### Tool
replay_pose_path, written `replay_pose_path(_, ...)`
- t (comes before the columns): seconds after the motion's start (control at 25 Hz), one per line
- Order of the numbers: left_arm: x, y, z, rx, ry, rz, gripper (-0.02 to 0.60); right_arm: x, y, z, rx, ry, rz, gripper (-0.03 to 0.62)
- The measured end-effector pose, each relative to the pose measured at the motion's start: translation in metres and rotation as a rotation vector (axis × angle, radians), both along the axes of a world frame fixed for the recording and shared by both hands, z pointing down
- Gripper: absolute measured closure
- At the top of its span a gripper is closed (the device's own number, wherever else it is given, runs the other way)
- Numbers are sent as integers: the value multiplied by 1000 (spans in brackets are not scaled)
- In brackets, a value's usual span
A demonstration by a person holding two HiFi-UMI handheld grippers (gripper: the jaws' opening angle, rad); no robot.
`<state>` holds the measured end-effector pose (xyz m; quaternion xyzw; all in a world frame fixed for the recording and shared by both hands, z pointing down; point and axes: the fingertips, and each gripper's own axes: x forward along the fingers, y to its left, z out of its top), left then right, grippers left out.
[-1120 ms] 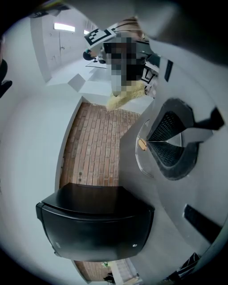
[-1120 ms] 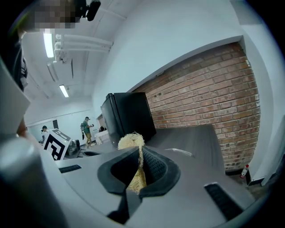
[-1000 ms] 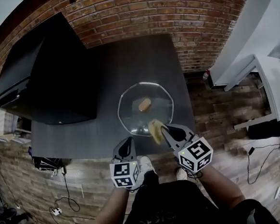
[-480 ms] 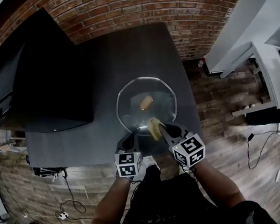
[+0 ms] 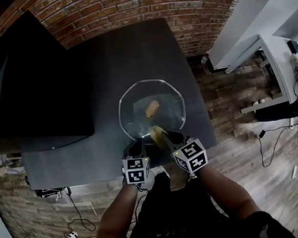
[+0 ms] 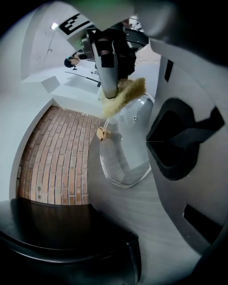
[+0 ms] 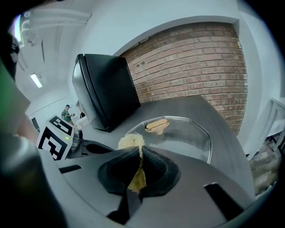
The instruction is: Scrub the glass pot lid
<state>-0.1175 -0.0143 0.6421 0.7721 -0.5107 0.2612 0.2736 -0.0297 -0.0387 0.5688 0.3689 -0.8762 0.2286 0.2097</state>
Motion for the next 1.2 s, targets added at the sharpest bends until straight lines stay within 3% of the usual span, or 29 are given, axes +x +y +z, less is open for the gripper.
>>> replay_pose_path(0.4, 3, -1, -2, 4, -9, 54, 548, -35, 6, 31, -17, 98, -53, 569)
replay_pose_path(0.72, 5, 2, 2, -14, -17, 94, 548, -39, 2, 43, -42, 155, -55, 569)
replay_pose_path(1.2, 7, 4, 4, -45, 4, 48, 548, -35, 0, 50, -72, 179, -157, 569)
